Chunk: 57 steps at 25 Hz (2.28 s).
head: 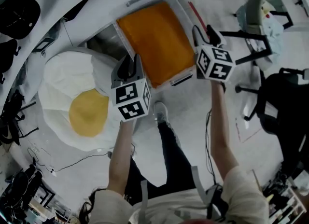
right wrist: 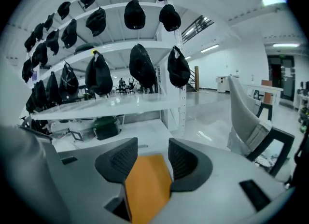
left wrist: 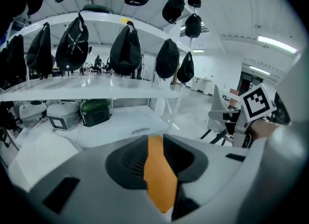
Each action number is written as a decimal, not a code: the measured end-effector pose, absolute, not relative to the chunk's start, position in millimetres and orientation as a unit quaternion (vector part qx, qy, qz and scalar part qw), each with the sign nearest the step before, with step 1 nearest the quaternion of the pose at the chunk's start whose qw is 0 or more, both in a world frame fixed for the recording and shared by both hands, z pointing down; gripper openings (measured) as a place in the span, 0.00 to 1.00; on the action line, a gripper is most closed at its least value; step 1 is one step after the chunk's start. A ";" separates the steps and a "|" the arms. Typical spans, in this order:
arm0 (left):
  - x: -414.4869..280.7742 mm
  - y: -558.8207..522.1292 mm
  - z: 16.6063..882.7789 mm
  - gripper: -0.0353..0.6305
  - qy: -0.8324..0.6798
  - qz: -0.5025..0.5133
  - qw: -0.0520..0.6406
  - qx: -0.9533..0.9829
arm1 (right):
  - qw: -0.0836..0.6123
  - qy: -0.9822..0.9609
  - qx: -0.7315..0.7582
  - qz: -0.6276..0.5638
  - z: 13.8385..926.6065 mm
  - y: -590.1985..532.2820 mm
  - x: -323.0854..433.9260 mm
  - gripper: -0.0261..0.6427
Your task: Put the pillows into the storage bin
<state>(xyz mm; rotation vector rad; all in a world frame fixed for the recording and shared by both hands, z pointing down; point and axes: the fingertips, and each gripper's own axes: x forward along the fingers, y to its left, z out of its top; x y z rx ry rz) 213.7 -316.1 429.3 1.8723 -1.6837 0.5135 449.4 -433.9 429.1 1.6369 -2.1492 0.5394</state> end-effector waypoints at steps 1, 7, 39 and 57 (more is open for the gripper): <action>214.0 -310.4 410.9 0.19 -0.626 0.185 0.280 0.704 | 0.182 -0.769 0.577 0.204 414.3 -426.3 446.0 0.30; 172.6 -330.0 274.3 0.17 -0.651 0.096 0.184 0.730 | 0.065 -0.815 0.533 0.217 301.6 -432.6 398.1 0.30; 116.4 -103.7 -2.3 0.07 -0.761 -0.060 0.003 0.646 | -0.019 -0.939 0.342 0.006 7.7 -169.5 263.1 0.05; 151.5 -74.8 7.5 0.07 -0.750 -0.026 -0.012 0.661 | -0.014 -0.948 0.317 0.016 33.8 -134.6 281.2 0.05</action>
